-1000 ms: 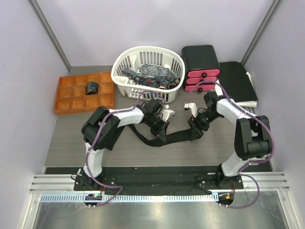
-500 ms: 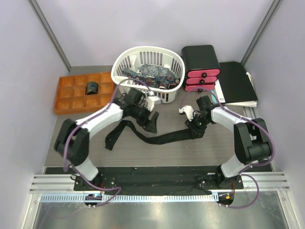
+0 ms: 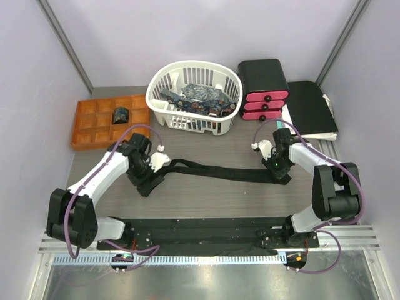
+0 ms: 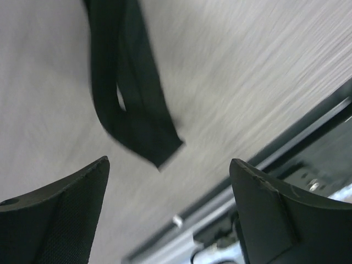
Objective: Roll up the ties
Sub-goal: Flatten out the tie at the center of the board.
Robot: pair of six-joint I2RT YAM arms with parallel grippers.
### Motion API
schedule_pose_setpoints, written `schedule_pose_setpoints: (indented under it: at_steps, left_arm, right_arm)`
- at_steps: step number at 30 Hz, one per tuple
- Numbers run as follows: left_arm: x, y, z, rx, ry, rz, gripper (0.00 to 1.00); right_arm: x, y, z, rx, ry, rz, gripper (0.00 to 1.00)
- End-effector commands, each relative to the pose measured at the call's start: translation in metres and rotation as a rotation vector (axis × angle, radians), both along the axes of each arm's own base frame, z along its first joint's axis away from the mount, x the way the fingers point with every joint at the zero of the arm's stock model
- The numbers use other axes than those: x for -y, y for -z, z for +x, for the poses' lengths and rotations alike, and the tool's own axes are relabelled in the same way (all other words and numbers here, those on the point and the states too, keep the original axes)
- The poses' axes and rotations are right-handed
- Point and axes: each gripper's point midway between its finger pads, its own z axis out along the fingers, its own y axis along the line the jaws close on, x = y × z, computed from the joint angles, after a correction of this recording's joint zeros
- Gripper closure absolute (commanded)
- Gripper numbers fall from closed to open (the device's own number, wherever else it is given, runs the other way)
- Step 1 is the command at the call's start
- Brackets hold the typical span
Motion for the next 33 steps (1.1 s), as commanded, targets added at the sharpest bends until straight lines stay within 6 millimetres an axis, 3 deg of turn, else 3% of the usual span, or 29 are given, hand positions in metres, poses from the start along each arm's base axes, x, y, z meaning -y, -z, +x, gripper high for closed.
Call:
schedule_pose_setpoints:
  at_steps: [1, 8, 13, 17, 21, 23, 24, 27, 30, 33]
  left_arm:
    - [-0.048, 0.013, -0.022, -0.024, 0.022, 0.189, 0.09]
    - [-0.046, 0.035, -0.003, 0.026, 0.031, 0.191, 0.15]
    - [-0.019, 0.032, 0.027, 0.089, 0.073, 0.053, 0.23]
    - [-0.001, 0.037, 0.027, 0.054, 0.119, -0.037, 0.25]
    - [-0.010, 0.045, 0.029, 0.025, 0.177, 0.013, 0.59]
    - [-0.020, 0.038, 0.016, -0.040, 0.235, 0.037, 0.74]
    - [-0.026, 0.025, 0.024, -0.012, 0.306, 0.041, 0.76]
    - [-0.038, -0.007, 0.014, -0.057, 0.447, 0.062, 0.87]
    - [-0.044, -0.037, 0.009, -0.069, 0.517, 0.085, 0.92]
    - [-0.048, -0.048, 0.013, -0.057, 0.571, 0.106, 0.93]
  right_arm:
    - [0.032, 0.007, -0.032, -0.139, 0.022, -0.104, 0.84]
    - [0.034, 0.012, -0.024, -0.169, 0.033, -0.099, 0.84]
    - [0.037, 0.013, -0.020, -0.176, 0.029, -0.106, 0.85]
    - [0.039, 0.014, -0.020, -0.184, 0.035, -0.109, 0.85]
    - [0.041, 0.016, -0.020, -0.200, 0.024, -0.110, 0.92]
    - [0.047, 0.016, -0.020, -0.208, 0.017, -0.145, 0.96]
    - [0.049, 0.015, -0.018, -0.206, 0.010, -0.148, 0.97]
    - [0.056, 0.013, -0.019, -0.222, 0.018, -0.149, 0.99]
    - [0.058, 0.011, -0.025, -0.240, -0.005, -0.150, 0.99]
    - [0.056, 0.011, -0.025, -0.248, -0.028, -0.141, 0.99]
